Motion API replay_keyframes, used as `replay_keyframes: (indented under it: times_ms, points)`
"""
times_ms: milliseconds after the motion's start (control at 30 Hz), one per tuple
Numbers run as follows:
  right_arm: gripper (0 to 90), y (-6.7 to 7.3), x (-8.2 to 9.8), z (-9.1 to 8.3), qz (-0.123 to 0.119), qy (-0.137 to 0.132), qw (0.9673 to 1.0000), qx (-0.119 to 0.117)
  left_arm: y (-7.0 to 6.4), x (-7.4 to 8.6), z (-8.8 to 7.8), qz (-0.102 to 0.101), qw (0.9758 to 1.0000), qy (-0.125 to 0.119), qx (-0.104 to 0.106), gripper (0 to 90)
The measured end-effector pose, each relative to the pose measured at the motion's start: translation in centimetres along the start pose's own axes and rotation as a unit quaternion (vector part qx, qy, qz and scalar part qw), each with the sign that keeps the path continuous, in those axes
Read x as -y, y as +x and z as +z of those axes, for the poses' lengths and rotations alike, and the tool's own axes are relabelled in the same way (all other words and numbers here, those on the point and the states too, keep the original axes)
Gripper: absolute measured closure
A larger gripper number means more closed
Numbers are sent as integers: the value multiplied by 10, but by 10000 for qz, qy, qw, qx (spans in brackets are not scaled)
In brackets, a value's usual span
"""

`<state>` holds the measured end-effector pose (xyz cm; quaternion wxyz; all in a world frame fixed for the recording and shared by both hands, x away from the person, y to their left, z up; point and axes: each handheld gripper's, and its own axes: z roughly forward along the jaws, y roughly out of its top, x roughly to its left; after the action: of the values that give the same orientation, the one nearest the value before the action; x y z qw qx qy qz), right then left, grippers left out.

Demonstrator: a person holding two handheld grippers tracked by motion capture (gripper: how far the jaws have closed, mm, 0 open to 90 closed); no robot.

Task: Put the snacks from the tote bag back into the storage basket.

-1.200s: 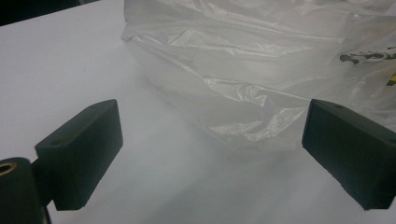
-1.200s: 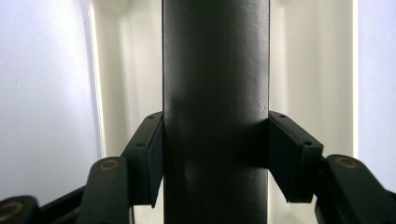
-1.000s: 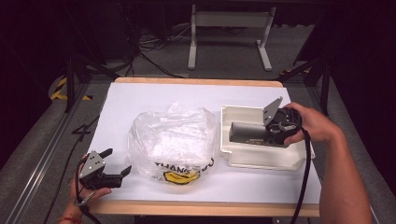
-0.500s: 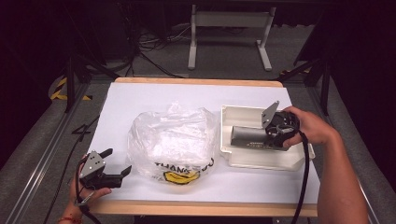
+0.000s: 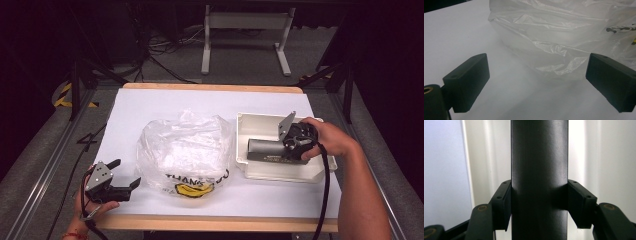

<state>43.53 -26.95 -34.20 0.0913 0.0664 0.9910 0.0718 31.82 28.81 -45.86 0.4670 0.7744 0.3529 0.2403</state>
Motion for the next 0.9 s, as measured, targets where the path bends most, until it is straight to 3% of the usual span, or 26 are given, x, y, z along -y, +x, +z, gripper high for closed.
replay_keyframes:
  times_ms: [167,267,400,900]
  points:
    - [431,0,1,4,60,18,10000,-28,0,0,0,2,10000,-1,8,60]
    - [431,-1,0,6,-45,20,10000,-33,0,0,0,3,10000,-2,6,60]
    - [430,0,-1,8,22,76,10000,-37,0,0,0,5,10000,1,10,60]
    - [426,-3,-2,15,-70,245,9997,51,0,0,0,17,10000,3,25,59]
